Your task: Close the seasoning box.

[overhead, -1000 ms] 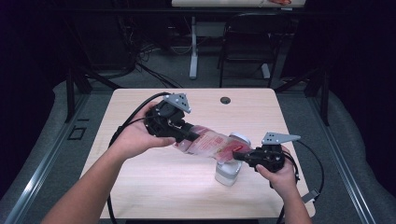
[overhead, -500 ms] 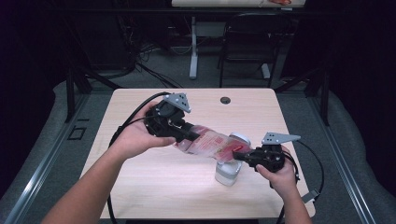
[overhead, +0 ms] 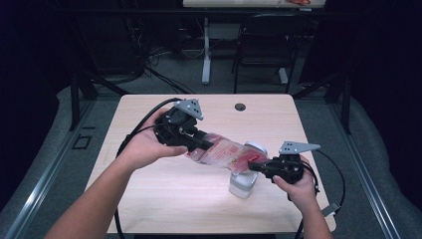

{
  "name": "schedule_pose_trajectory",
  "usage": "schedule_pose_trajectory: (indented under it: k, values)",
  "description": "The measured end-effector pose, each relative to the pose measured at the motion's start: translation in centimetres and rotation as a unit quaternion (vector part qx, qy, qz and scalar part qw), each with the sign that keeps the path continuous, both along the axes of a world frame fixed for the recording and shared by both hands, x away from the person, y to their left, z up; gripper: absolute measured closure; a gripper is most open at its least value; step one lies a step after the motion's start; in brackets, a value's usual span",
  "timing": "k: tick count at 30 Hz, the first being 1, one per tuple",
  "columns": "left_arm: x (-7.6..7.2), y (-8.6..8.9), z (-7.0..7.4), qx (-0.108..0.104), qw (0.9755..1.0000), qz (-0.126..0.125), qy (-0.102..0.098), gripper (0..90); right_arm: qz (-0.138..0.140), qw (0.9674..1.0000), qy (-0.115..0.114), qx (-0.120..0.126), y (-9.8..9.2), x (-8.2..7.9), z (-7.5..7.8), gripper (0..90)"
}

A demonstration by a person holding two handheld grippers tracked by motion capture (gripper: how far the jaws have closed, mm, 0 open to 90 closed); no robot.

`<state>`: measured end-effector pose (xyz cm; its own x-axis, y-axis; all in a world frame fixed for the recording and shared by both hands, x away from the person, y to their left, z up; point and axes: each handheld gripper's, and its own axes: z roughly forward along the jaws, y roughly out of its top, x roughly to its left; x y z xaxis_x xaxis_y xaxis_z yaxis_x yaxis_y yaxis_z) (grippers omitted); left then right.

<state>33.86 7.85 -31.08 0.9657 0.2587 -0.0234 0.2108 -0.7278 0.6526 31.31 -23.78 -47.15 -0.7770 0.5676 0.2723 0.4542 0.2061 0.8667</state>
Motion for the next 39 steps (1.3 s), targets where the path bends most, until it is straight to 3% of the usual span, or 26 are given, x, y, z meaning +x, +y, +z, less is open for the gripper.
schedule_pose_trajectory:
  k: [15,39]
  values:
    - [0.0,-0.1,0.1,-0.008,1.0000,0.001,-0.002,73.0,-0.001,0.9999,-0.002,0.012,-0.3,-0.1,0.2,79.3]
    - [0.5,-0.9,-0.6,-0.010,0.9999,-0.003,0.007,73.4,0.007,0.9999,0.005,-0.006,-1.9,-0.8,0.9,84.4]
